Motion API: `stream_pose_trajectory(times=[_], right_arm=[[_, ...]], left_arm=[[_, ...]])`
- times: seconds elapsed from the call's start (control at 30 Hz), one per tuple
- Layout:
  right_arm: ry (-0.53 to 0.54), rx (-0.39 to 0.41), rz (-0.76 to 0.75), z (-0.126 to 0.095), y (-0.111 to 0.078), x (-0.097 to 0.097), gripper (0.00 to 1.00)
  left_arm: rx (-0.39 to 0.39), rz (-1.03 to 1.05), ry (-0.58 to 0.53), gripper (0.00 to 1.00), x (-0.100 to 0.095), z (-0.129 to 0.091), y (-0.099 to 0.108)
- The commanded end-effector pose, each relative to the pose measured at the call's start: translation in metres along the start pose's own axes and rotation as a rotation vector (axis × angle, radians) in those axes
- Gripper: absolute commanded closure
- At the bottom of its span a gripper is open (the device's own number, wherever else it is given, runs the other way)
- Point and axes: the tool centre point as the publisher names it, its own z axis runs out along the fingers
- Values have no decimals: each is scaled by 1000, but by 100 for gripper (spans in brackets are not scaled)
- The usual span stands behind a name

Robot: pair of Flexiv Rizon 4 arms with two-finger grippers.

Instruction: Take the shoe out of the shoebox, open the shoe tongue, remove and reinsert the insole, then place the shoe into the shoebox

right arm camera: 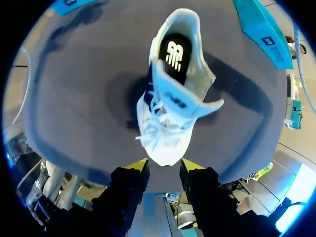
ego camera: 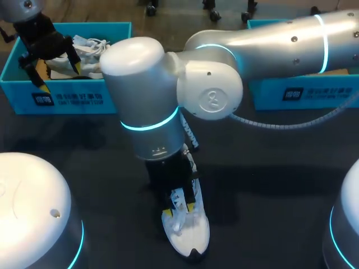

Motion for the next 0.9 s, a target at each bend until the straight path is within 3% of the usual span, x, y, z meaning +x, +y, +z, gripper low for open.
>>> stream_pose_trajectory(times=[0.03, 0.4, 0.7, 0.9], right_arm=[[-62, 6, 176, -1, 3, -1, 60], [-32, -62, 117, 16, 44, -15, 67], [-8, -52, 91, 26, 82, -21, 74], [-29, -65, 91, 14, 81, -23, 75]], left_arm=[[-1, 0, 3, 0, -1, 0, 0], [-1, 0, 3, 0, -1, 0, 0], [-1, 0, 3, 0, -1, 0, 0], [-1, 0, 3, 0, -1, 0, 0]])
